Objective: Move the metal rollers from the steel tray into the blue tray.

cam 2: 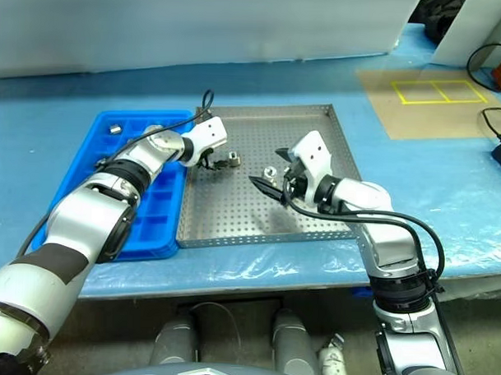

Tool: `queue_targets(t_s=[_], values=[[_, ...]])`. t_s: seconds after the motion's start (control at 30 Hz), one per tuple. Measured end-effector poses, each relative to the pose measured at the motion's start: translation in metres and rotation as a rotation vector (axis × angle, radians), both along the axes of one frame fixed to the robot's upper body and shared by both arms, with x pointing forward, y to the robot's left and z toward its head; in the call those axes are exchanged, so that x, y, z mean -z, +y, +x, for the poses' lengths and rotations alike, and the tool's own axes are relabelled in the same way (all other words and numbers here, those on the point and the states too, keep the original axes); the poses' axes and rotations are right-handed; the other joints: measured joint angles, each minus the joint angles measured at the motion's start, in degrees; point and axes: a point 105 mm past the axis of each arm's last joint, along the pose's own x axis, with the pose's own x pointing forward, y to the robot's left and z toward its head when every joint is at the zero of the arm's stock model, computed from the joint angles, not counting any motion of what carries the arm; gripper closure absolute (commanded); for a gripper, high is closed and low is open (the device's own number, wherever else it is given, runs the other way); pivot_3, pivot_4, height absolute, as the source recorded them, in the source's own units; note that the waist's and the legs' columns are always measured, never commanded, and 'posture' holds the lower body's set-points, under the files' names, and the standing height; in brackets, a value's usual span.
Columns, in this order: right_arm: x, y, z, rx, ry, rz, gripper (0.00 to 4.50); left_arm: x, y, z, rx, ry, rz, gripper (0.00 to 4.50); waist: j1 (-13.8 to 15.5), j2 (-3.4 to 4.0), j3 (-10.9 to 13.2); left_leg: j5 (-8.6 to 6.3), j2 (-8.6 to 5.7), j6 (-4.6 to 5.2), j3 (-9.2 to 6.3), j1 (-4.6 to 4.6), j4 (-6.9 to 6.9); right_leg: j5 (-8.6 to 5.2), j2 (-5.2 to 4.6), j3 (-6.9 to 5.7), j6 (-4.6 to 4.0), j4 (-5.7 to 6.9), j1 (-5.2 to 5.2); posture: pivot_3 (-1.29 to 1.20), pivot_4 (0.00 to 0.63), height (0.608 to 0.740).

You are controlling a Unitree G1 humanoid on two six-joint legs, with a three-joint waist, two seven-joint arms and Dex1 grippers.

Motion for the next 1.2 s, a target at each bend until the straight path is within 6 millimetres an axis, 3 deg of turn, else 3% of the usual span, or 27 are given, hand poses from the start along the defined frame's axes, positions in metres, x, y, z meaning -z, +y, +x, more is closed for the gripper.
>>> queue_targets(t_s=[0.27, 0.9, 1.2], values=[[0.009, -0.004, -0.006, 0.038, 0.023, -0.006, 0.00, 0.009, 0.003, 0.002, -0.050, -0.015, 0.038, 1.06, -0.4, 0.00, 0.0, -0.15, 0.00, 0.26, 0.03, -0.02, 0.01, 0.02, 0.00, 0.01, 0.02, -0.32, 0.10, -0.62, 0.150, 0.740], [0.022, -0.008, -0.017, 0.078, 0.058, -0.041, 0.00, 0.018, 0.001, 0.003, -0.153, 0.030, -0.063, 1.06, -1.2, 0.09, 0.0, -0.29, -0.09, 0.50, 0.13, 0.38, 0.03, 0.00, -0.19, -0.02, 0.02, -0.56, 0.64, -0.68, 0.150, 0.740], [0.025, -0.012, -0.019, 0.097, 0.060, -0.057, 0.00, 0.022, -0.014, -0.005, -0.107, 0.119, -0.180, 1.06, -1.8, 0.11, 0.0, -0.36, -0.09, 0.62, 0.16, 0.30, -0.09, 0.00, -0.18, -0.03, 0.02, -0.84, 0.64, -0.70, 0.150, 0.740]])
